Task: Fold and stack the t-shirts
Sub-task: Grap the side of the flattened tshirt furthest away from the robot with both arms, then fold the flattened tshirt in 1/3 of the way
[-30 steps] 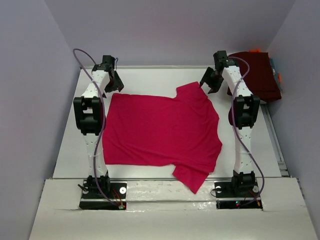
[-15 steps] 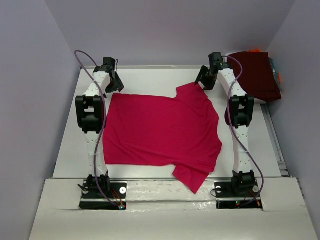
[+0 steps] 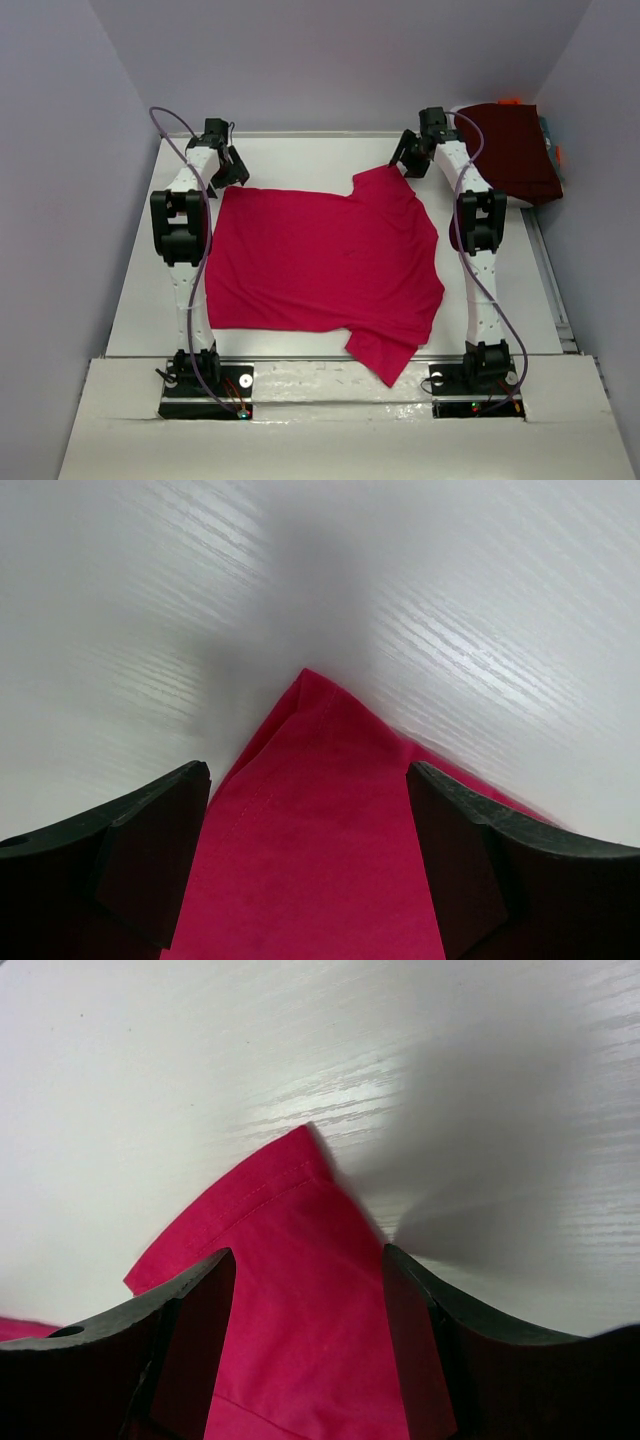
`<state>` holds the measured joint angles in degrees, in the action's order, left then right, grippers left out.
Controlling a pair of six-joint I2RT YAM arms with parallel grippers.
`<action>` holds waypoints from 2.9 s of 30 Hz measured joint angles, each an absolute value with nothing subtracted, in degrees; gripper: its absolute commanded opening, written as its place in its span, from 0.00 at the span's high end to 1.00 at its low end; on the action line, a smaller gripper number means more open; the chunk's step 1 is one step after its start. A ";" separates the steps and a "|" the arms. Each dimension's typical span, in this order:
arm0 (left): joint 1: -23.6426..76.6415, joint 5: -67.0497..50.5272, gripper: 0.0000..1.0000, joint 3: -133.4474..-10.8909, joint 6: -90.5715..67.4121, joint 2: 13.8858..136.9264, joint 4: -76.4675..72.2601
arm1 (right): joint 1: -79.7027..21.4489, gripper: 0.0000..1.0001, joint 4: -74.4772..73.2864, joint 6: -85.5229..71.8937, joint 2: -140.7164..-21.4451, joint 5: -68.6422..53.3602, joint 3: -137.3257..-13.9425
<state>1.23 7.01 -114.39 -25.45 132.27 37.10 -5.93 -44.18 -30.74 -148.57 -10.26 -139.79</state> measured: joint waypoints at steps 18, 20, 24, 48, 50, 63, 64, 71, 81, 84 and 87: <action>0.75 3.90 0.09 -109.71 -25.12 132.14 34.87 | -5.23 0.35 -39.66 -28.67 -150.78 -11.33 -140.33; 0.67 3.62 0.09 -109.43 -25.12 131.90 34.65 | -5.23 0.36 -39.16 -28.67 -151.04 -11.84 -140.55; 0.51 3.33 0.10 -109.34 -25.12 131.83 34.48 | -5.21 0.38 -38.33 -28.71 -151.24 -13.06 -140.53; -0.12 2.63 0.54 -110.39 -23.83 132.81 33.93 | -4.89 0.71 -35.90 -28.73 -151.33 -17.85 -137.38; -0.12 2.63 0.58 -110.65 -23.68 132.97 33.91 | -4.82 0.74 -35.75 -28.73 -151.33 -17.89 -137.25; -0.47 2.07 0.94 -111.22 -23.07 133.36 33.80 | -4.82 0.93 -35.66 -29.41 -151.09 -18.33 -136.31; -0.47 2.00 0.94 -111.22 -23.05 133.36 33.80 | -4.82 0.93 -35.62 -29.54 -150.91 -18.46 -136.00; -0.49 1.91 0.94 -111.22 -22.79 133.36 32.73 | -4.84 0.93 -37.80 -29.78 -148.94 -18.61 -133.95; -0.49 1.48 0.94 -112.62 -22.44 134.56 29.95 | -4.84 0.93 -43.42 -30.15 -148.53 -17.52 -140.75; -0.49 0.80 0.94 -115.31 -22.35 136.29 29.12 | -4.84 0.93 -42.81 -30.48 -148.53 -17.34 -143.35; -0.49 -0.34 0.94 -117.14 -22.33 137.38 28.05 | -4.82 0.93 -42.87 -30.68 -148.53 -17.12 -143.59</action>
<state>-0.49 -0.34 -117.14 -22.33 137.38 28.05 -4.82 -42.87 -30.68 -148.53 -17.12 -143.59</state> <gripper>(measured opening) 0.084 0.074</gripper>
